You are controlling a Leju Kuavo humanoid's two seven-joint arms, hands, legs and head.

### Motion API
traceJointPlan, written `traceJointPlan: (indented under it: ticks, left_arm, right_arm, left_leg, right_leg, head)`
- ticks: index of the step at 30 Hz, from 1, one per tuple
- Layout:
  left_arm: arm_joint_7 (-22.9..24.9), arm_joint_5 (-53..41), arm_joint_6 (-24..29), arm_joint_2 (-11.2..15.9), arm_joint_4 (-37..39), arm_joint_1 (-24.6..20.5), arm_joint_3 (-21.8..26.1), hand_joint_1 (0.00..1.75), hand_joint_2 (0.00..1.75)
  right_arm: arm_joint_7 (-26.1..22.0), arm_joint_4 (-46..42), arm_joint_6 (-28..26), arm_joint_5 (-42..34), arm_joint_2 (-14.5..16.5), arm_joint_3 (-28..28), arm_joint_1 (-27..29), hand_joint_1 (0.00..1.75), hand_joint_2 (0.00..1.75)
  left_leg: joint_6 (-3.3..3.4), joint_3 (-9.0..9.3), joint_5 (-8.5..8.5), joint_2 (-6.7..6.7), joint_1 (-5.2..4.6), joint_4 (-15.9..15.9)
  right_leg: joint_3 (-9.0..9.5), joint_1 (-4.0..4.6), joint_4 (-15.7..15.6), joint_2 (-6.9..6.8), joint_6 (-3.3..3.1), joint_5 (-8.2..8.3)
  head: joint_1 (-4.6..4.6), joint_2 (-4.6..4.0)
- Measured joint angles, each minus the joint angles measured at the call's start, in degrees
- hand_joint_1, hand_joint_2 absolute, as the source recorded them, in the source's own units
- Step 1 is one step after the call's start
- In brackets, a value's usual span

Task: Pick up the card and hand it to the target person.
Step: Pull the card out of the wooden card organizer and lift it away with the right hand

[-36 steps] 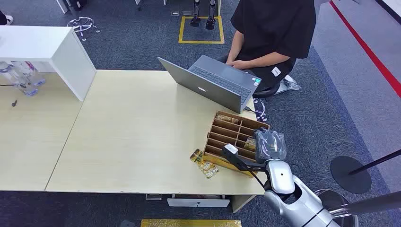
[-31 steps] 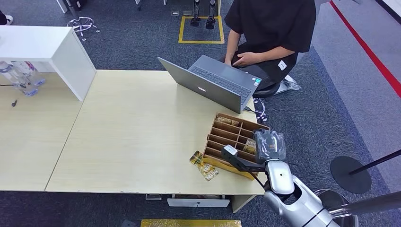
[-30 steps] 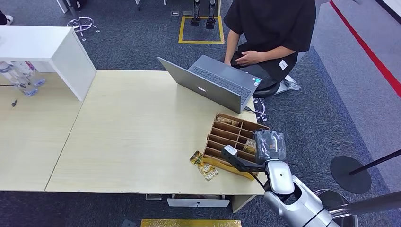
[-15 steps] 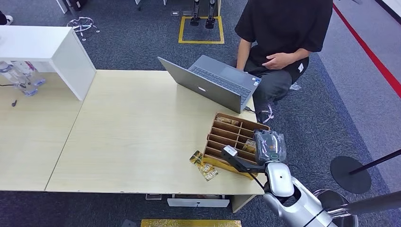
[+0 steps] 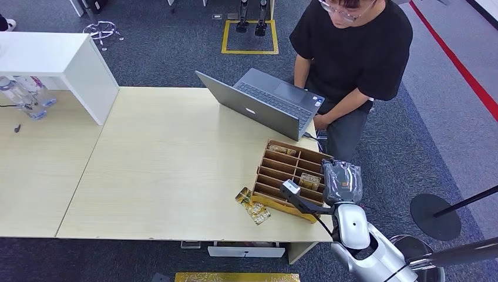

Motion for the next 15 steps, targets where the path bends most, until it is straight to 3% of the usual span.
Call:
traceJointPlan:
  ticks: [3, 4, 15]
  left_arm:
    - [0.0, 0.0, 0.0, 0.0, 0.0, 0.0, 0.0, 0.0, 0.0]
    - [0.0, 0.0, 0.0, 0.0, 0.0, 0.0, 0.0, 0.0, 0.0]
    - [0.0, 0.0, 0.1, 0.0, 0.0, 0.1, 0.0, 0.0, 0.0]
  right_arm:
    - [0.0, -0.6, -0.9, 0.7, 0.1, -0.4, 0.4, 0.1, 1.75]
    - [0.0, -0.9, -1.1, 1.0, 0.1, -0.6, 0.5, 0.01, 1.75]
    - [0.0, -5.1, -0.3, 6.2, 0.9, -2.6, 3.8, 0.0, 1.75]
  left_leg:
    - [0.0, 0.0, 0.0, 0.0, 0.0, 0.0]
    - [0.0, 0.0, 0.0, 0.0, 0.0, 0.0]
    - [0.0, -0.01, 0.0, 0.0, 0.0, 0.0]
  right_leg:
    - [0.0, 0.0, 0.0, 0.0, 0.0, 0.0]
    - [0.0, 0.0, 0.0, 0.0, 0.0, 0.0]
    - [0.0, 0.0, 0.0, -0.01, 0.0, 0.0]
  head:
    - [0.0, 0.0]
    - [0.0, 0.0]
    - [0.0, 0.0]
